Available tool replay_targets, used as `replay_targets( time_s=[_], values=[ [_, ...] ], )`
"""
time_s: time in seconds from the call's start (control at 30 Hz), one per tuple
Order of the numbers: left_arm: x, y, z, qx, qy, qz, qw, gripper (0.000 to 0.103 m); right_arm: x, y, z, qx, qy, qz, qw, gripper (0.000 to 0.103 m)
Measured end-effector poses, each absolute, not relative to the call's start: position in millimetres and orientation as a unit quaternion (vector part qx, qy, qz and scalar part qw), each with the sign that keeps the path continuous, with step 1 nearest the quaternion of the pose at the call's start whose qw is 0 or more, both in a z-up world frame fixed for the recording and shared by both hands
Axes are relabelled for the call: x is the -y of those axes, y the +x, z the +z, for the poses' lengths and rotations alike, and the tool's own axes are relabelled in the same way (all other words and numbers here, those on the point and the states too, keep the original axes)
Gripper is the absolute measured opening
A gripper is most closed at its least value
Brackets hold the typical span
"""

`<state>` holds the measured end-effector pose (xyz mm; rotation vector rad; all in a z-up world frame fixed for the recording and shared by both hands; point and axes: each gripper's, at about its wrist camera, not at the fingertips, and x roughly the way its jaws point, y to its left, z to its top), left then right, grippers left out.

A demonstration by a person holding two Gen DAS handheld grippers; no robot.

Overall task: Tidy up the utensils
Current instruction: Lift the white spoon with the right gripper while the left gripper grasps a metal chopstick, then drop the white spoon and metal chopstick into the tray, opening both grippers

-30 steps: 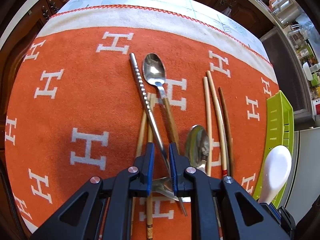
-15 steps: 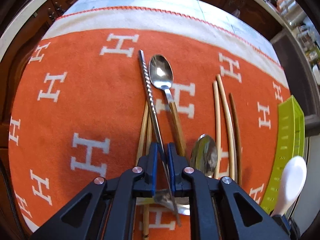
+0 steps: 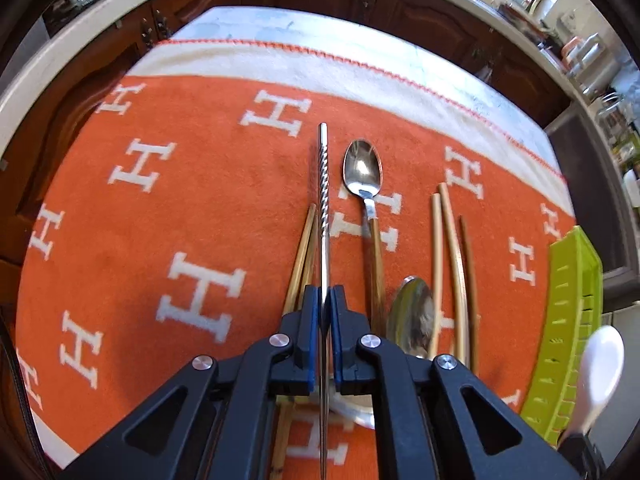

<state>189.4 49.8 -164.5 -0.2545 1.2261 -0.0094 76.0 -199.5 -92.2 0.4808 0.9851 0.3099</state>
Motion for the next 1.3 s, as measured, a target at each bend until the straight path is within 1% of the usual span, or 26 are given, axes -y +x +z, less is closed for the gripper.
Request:
replay_targets(
  time_s=[0.33,0.5,0.63,0.8,1.0,1.17,1.3],
  values=[
    [-46.5,142.2,-95.4,-0.546,-0.163,-0.125,0.812,0.003,237.9,60.8,-84.5,-0.447,0.248,0.115,0.852,0.006],
    [-4.9,129.7,-68.4,-0.539,-0.159,-0.191,0.805,0.003,267.0,51.7,-82.8,-0.439,0.257,0.092,0.856,0.006],
    [44.6,125.4,-58.3,-0.541,-0.142,-0.238,0.794,0.003,292.0,48.4,-88.9,-0.447,0.253,0.061,0.856,0.006],
    [107.4,127.1,-68.8,-0.555,-0.108,-0.271,0.779,0.003,315.2,46.9,-102.9,-0.468,0.243,0.027,0.850,0.006],
    [162.5,128.9,-104.5,-0.586,-0.077,-0.276,0.758,0.003,319.5,52.9,-113.3,-0.490,0.209,0.014,0.846,0.006],
    [179.6,130.0,-130.6,-0.601,-0.065,-0.273,0.749,0.004,325.2,73.7,-120.5,-0.503,0.192,0.018,0.843,0.006],
    [184.4,130.0,-136.2,-0.606,-0.054,-0.276,0.744,0.004,327.1,92.2,-124.5,-0.510,0.173,0.024,0.842,0.007]
  ],
)
